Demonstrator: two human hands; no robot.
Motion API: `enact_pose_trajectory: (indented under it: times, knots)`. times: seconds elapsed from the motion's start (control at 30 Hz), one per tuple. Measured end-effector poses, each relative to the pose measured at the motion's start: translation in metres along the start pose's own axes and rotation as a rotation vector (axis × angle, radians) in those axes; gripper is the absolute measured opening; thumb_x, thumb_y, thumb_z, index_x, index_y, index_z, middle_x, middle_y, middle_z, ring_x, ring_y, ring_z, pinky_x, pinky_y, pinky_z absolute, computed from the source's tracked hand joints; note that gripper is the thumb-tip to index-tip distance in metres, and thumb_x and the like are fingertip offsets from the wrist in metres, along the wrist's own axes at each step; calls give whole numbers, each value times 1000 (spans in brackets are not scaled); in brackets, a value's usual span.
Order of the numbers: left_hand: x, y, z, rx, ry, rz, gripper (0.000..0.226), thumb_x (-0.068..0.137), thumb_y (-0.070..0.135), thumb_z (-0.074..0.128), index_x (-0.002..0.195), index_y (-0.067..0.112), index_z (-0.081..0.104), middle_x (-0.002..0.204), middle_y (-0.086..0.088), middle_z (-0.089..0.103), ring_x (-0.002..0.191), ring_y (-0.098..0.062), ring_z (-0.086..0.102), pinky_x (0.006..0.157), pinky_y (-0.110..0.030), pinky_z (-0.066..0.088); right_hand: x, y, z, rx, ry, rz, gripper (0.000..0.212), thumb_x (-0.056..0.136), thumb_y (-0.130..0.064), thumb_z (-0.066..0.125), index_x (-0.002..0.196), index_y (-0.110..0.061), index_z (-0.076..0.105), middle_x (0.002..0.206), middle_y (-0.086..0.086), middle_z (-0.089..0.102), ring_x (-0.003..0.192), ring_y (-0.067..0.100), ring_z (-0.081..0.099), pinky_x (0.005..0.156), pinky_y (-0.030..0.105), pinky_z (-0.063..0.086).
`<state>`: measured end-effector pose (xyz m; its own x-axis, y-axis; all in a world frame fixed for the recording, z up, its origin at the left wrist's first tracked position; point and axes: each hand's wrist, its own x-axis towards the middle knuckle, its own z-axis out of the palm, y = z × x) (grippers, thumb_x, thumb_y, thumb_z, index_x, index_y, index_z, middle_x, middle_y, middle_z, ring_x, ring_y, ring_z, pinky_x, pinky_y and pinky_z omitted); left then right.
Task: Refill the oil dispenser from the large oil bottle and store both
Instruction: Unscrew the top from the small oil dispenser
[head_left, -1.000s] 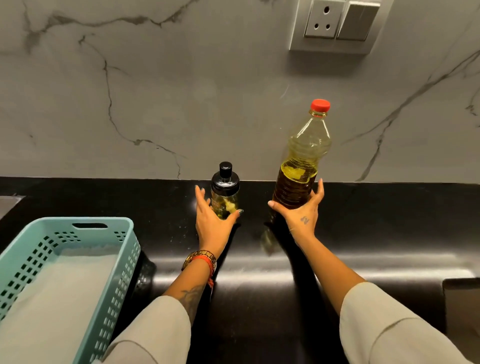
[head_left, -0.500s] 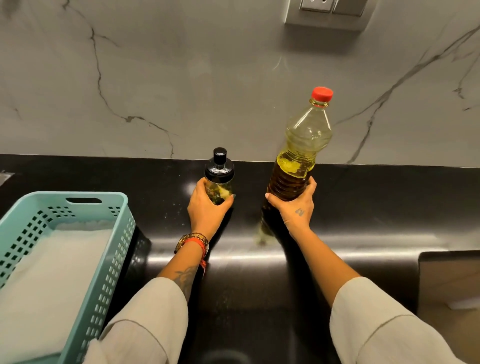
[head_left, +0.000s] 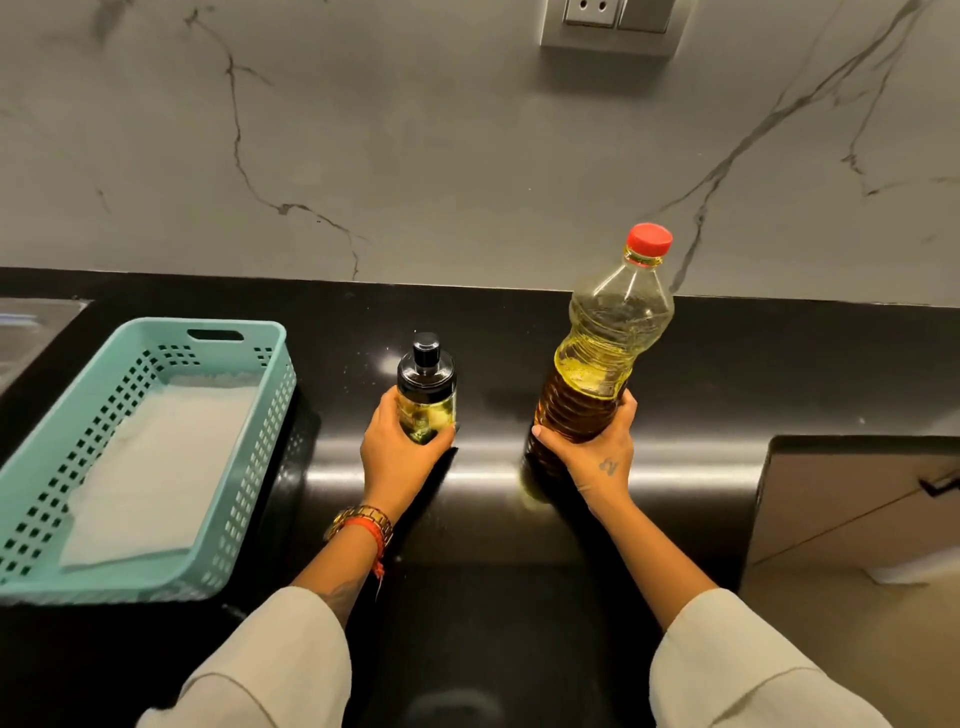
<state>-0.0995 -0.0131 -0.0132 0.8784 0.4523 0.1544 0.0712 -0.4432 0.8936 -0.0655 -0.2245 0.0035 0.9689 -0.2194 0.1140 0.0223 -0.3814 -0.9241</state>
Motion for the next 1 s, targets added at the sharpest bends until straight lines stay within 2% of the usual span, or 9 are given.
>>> enact_pose_trajectory:
  times: [0.2,0.37,0.43,0.53,0.6,0.7,0.83,0.93,1.0]
  knots:
    - [-44,0,-18,-8,4,14,54,63,30,82,107,22,51,101,1,64,92,-16,60,79,-38,51,-37,3,-22,-3,-25,0,101,56,-26,88,135,-21,25,126,4,52,102,11,48,83,24,38]
    - [-66,-1,-26,-33,-17,28,58,64,31,83,111,23,50,105,2,62,96,-15,60,83,-38,51,-50,5,-32,10,-91,-28,107,55,-26,88,137,-23,19,131,5,48,113,15,49,90,27,39]
    - [-69,0,-27,-33,-28,35,60,65,30,82,114,23,48,107,2,61,98,-16,59,83,-35,50,-51,4,-35,117,-138,6,111,55,-23,88,139,-28,15,138,4,42,121,15,46,97,30,39]
    - [-72,2,-29,-30,-27,42,73,63,30,83,124,26,43,114,5,58,103,-14,57,85,-28,46,-77,4,-40,214,29,76,103,58,-19,86,138,-31,23,141,6,37,127,20,40,105,44,38]
    - [-74,4,-29,-36,-26,42,88,60,35,85,132,31,36,123,6,56,108,-10,54,89,-28,45,-114,1,-43,114,141,-28,84,64,-16,82,133,-28,35,127,1,46,114,12,48,97,40,44]
    - [-74,6,-30,-10,-40,34,99,56,42,85,137,31,29,128,7,54,112,-11,53,93,-32,46,-147,-17,-33,73,-70,-258,65,68,-18,80,122,-31,45,114,-6,52,102,3,51,84,22,48]
    - [-73,9,-31,-32,-51,16,94,58,40,84,135,34,30,119,8,59,103,-11,59,83,-31,49,-123,-73,-7,-31,-388,-488,69,71,-38,74,130,-30,41,125,-6,47,113,6,48,90,30,48]
    - [-70,6,-32,-42,-64,26,75,66,34,78,130,30,38,110,10,62,95,-8,61,74,-22,49,-97,-115,15,-225,-500,-570,86,70,-46,73,140,-22,30,135,-1,41,122,13,40,99,31,40]
    - [-70,4,-32,-21,-56,34,64,69,31,78,123,22,45,101,11,62,91,-7,61,69,-9,44,-83,-130,30,-406,-546,-544,89,70,-54,69,141,-20,28,133,2,43,121,18,40,95,32,40]
